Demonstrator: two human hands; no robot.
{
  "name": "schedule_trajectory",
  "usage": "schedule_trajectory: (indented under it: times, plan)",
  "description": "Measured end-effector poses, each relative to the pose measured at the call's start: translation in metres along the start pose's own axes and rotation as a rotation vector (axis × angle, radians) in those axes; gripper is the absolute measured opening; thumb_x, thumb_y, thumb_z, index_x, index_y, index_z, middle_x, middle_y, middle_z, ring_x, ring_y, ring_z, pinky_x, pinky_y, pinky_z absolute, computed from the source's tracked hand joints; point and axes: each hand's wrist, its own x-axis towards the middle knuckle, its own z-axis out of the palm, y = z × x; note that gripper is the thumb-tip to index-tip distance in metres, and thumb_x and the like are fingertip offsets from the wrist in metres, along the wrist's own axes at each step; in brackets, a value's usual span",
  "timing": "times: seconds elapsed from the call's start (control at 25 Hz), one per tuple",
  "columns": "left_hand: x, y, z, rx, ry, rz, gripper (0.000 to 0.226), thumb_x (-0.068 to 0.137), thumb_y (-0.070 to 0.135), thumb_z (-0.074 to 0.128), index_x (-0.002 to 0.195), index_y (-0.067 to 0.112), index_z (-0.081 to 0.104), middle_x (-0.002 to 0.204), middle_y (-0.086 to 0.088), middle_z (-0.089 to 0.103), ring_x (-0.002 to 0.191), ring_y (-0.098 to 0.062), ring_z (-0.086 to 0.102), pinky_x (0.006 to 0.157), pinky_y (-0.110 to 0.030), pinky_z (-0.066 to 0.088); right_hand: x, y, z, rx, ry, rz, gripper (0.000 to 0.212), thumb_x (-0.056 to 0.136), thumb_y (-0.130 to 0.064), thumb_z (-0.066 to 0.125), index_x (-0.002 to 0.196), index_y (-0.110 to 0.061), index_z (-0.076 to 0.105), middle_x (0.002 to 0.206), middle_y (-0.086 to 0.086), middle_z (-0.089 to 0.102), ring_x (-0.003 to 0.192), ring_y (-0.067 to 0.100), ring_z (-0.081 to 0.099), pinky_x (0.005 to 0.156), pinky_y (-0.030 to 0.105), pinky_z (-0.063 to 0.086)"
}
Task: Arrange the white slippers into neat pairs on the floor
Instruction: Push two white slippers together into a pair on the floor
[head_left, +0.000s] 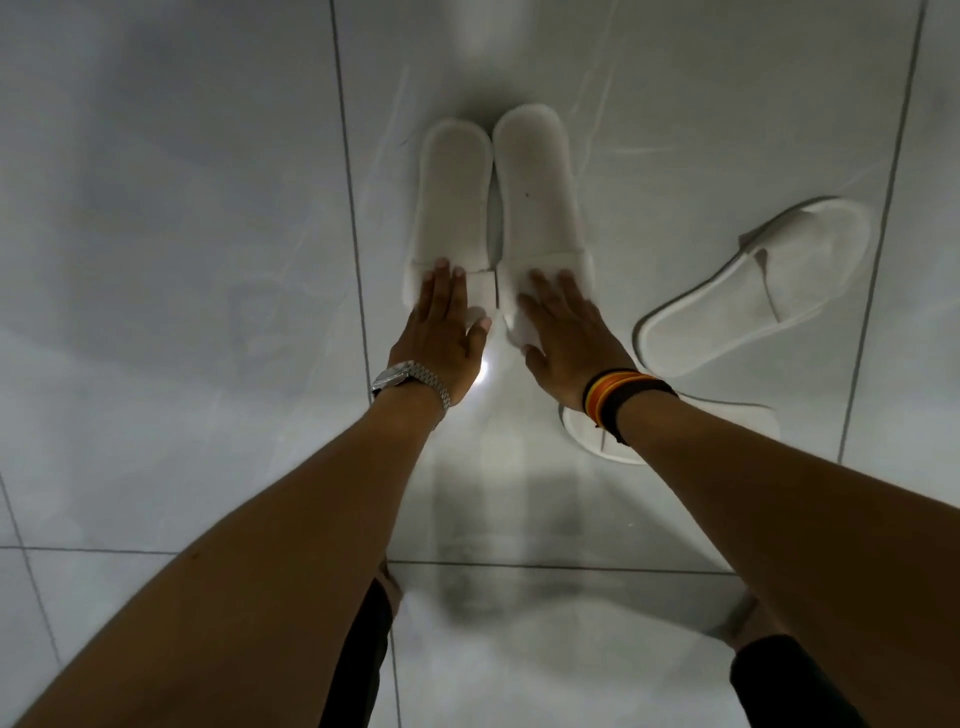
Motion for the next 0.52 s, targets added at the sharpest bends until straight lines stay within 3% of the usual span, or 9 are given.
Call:
schedule_trajectory:
  times: [0.28,0.52]
  plan:
    - [-0.015,-0.060,-0.018,0.034,0.009,-0.017,0.069,0.105,0.049,0.025,0.162,0.022,-0.004,0.170,0.004,-0.013,0.157,-0.015,-0.005,0.122,-0.041,0.029,0.008,-0.053,0.029,0.047,-0.037,-0.017,0.065,0.102,-0.032,0.046,0.160,-0.021,0.019,0.171,-0.003,-0.005,0.158,0.028,-0.010,0.128,0.050,0.010]
    - [-0.051,-0.041,-0.013,0.125,0.051,0.094,0.071,0.105,0.040,0.029,0.161,0.017,-0.008,0.170,-0.005,-0.008,0.157,-0.023,-0.004,0.127,-0.042,0.014,-0.016,-0.021,-0.006,0.079,0.093,0.035,0.066,0.101,-0.029,0.046,0.160,-0.018,0.020,0.171,0.001,0.002,0.158,0.025,0.000,0.127,0.048,0.017]
